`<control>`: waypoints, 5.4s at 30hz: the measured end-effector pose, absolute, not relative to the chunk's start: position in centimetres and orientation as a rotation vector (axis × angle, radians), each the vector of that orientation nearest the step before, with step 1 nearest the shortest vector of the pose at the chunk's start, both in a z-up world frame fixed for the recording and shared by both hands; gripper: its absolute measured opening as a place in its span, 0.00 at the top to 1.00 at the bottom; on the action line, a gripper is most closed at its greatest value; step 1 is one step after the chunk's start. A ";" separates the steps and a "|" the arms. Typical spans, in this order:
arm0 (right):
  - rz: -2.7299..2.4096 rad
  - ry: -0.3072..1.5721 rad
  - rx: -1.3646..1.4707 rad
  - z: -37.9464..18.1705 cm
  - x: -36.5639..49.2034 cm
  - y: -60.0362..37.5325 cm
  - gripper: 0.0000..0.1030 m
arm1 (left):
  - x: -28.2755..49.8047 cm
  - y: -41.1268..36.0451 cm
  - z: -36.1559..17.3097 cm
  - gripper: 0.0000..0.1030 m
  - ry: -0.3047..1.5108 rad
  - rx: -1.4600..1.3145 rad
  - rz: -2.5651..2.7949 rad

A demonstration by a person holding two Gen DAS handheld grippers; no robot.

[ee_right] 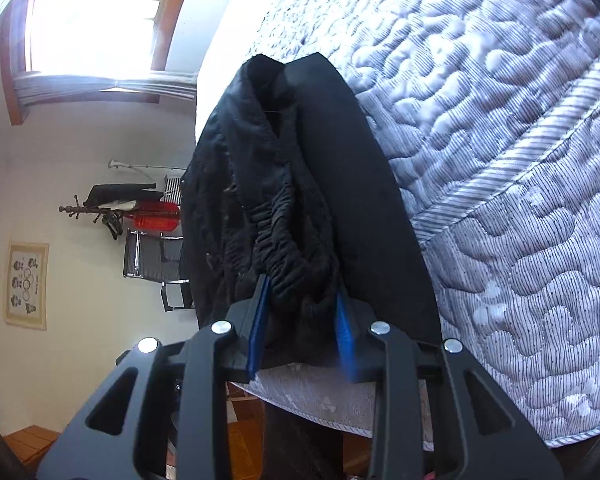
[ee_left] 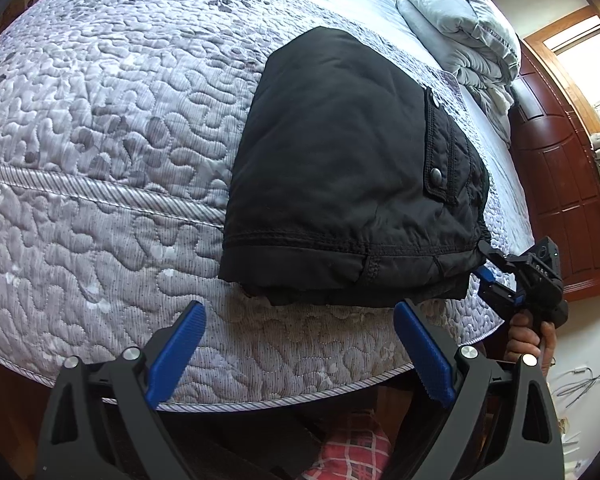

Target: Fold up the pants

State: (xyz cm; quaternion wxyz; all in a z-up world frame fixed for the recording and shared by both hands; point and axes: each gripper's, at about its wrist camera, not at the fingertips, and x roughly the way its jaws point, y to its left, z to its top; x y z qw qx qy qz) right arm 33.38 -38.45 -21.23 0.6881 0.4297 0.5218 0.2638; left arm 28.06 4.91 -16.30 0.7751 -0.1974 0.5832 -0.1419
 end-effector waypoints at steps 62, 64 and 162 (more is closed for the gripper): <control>0.533 1.091 0.797 -16.6 31.4 -41.9 0.42 | 40.2 10.3 -24.2 0.07 1.400 -0.949 -0.861; 0.529 1.094 0.796 -16.8 31.6 -41.9 0.42 | 40.7 9.9 -24.6 0.07 1.414 -0.939 -0.870; 0.760 1.197 0.688 -17.0 42.7 -30.7 0.63 | 41.2 -3.0 -21.2 0.52 1.399 -0.721 -0.723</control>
